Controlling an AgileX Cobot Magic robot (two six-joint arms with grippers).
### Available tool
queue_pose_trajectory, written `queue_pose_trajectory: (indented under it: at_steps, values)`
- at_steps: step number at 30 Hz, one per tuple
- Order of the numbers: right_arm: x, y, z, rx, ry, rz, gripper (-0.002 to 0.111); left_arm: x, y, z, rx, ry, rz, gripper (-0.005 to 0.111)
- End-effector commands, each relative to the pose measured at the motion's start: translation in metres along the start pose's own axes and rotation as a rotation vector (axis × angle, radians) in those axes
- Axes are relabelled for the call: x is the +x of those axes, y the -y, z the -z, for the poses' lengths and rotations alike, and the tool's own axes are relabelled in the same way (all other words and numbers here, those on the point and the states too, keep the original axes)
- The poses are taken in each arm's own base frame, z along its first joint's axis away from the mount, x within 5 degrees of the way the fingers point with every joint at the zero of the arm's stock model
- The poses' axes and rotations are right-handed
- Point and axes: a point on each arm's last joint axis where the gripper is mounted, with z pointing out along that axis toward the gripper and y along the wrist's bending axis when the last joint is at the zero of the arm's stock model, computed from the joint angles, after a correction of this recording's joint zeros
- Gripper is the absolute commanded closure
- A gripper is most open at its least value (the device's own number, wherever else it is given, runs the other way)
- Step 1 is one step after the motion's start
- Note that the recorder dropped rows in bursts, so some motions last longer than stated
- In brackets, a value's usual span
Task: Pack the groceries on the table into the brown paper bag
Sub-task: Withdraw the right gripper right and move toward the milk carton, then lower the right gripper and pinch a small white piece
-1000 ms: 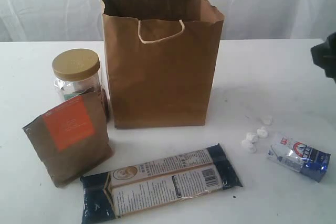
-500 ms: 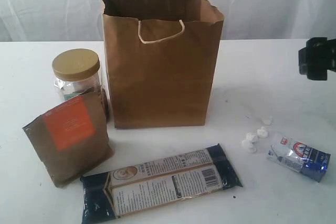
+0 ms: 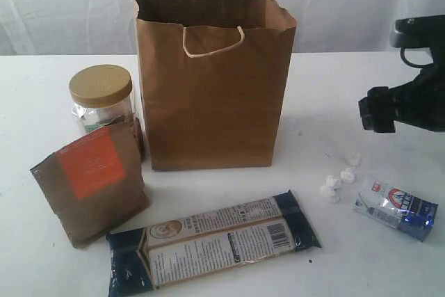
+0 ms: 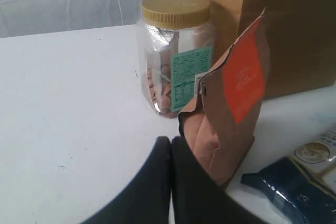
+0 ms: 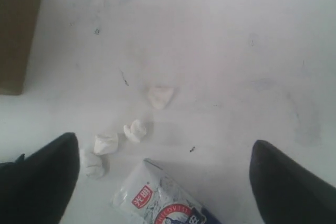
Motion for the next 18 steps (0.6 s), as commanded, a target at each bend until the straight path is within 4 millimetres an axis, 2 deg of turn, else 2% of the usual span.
queue_pose_trajectory:
  at_steps: [1, 10, 18]
  values:
    - [0.005, 0.003, -0.025, -0.014, -0.065, -0.008, 0.037, 0.001, 0.000, 0.000, 0.001, 0.004, 0.004, 0.107]
    - [0.008, 0.000, -0.066, -0.050, -0.089, -0.007, 0.038, 0.001, 0.000, 0.000, 0.001, 0.004, 0.004, 0.107]
    - [0.005, 0.000, -0.090, -0.048, -0.115, -0.011, 0.038, 0.001, 0.000, 0.000, 0.001, 0.004, 0.004, 0.107]
